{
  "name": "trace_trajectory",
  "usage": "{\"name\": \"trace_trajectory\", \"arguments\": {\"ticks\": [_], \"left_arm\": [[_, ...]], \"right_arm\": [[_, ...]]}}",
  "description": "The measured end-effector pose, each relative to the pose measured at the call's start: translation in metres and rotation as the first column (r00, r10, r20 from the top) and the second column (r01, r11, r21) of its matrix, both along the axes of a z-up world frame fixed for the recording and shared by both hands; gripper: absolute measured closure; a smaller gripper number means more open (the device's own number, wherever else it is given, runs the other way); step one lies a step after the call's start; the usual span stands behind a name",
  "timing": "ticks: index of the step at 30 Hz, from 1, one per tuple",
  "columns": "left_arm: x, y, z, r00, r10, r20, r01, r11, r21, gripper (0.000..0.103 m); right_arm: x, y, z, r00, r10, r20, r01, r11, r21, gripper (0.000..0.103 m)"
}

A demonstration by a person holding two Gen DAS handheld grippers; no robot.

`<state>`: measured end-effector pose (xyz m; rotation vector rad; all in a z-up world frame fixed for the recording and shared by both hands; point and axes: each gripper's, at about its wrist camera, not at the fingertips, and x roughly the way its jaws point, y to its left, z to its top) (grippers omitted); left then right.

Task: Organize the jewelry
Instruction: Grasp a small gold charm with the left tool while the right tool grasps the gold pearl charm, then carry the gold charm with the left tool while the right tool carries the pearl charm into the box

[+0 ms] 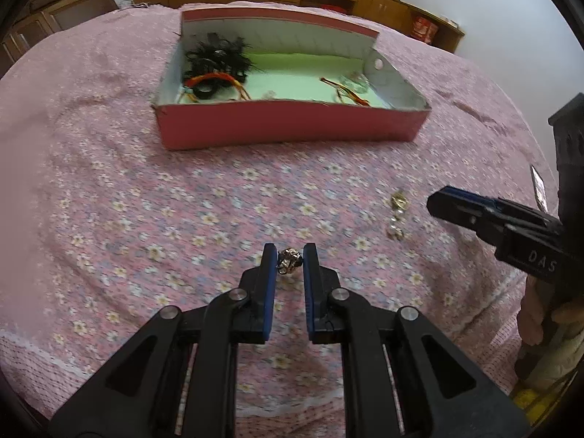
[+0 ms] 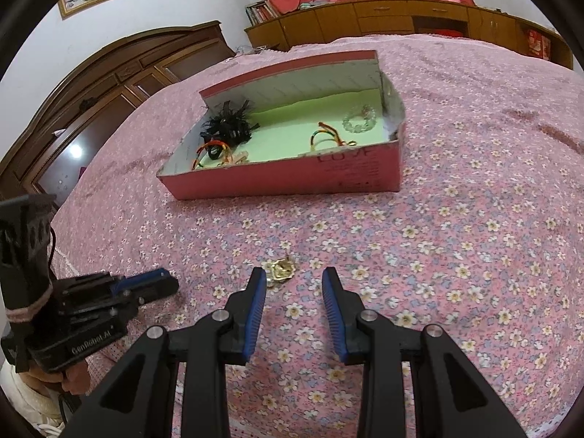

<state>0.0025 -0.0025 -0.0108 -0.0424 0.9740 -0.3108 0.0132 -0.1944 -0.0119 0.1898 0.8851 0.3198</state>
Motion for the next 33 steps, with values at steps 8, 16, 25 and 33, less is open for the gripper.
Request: {"name": "trace_trajectory", "arguments": {"ticks": [8,16,25,33], "left_arm": [[0.004,0.014,-0.001,0.999,0.035,-0.005,-0.035,0.999,-0.033,0.097],[0.006,0.016,-0.002,0.999,0.045,-0.006,-0.046,0.998,-0.053,0.097],[0.006,0.016,0.001,0.999,0.049,0.006,-0.048,0.997,-0.061,0.097],[0.007,0.013,0.012,0.998,0.054,0.04,-0.052,0.997,-0.062,0.097]], "right_arm": [[0.015,0.014,-0.012,0.998,0.005,-0.055,-0.005,1.0,0.0,0.068],[0.024,0.025,-0.023,0.996,0.009,-0.085,-0.01,1.0,-0.014,0.067],[0.026,0.026,-0.026,0.997,0.006,-0.078,-0.008,1.0,-0.018,0.084],[0.018,0.017,-0.014,0.999,0.0,-0.035,0.001,0.999,0.032,0.084]]}}
